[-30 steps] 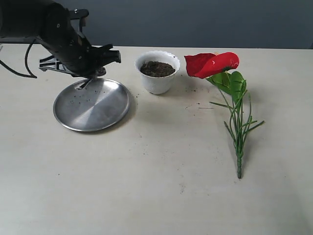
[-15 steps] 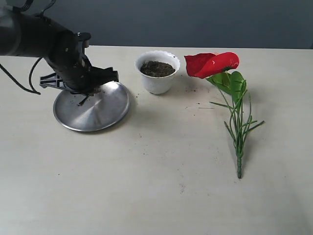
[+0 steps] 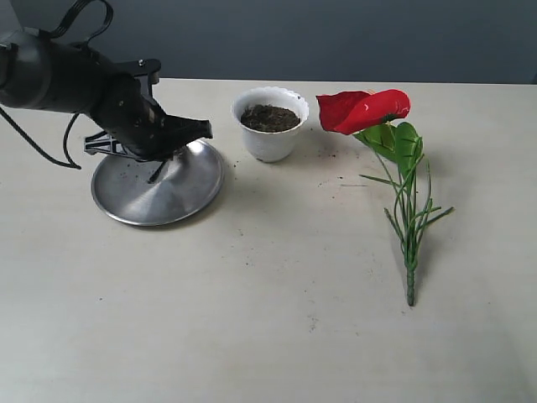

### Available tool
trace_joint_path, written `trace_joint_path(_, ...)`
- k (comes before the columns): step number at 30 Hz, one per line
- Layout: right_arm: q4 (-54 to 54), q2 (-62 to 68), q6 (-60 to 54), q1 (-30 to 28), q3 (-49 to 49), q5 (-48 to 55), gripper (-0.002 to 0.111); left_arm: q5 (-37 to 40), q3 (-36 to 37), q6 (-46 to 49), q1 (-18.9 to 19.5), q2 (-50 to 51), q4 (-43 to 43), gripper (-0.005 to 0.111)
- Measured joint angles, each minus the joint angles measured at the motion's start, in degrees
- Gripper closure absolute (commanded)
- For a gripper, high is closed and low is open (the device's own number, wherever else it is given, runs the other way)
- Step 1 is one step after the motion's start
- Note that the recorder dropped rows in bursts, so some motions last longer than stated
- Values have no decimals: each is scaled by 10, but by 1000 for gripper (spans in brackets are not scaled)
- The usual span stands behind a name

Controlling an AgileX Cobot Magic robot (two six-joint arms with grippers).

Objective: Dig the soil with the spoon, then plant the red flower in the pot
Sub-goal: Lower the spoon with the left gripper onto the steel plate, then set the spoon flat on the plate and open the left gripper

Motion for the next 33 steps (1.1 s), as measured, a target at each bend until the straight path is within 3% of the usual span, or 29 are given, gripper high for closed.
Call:
trace_joint_path(17,0,0,0,0,0,0,108,-14,0,-16,19,13,58,106)
trace_joint_path(33,0,0,0,0,0,0,108,-28,4,-16,21,40,28,106)
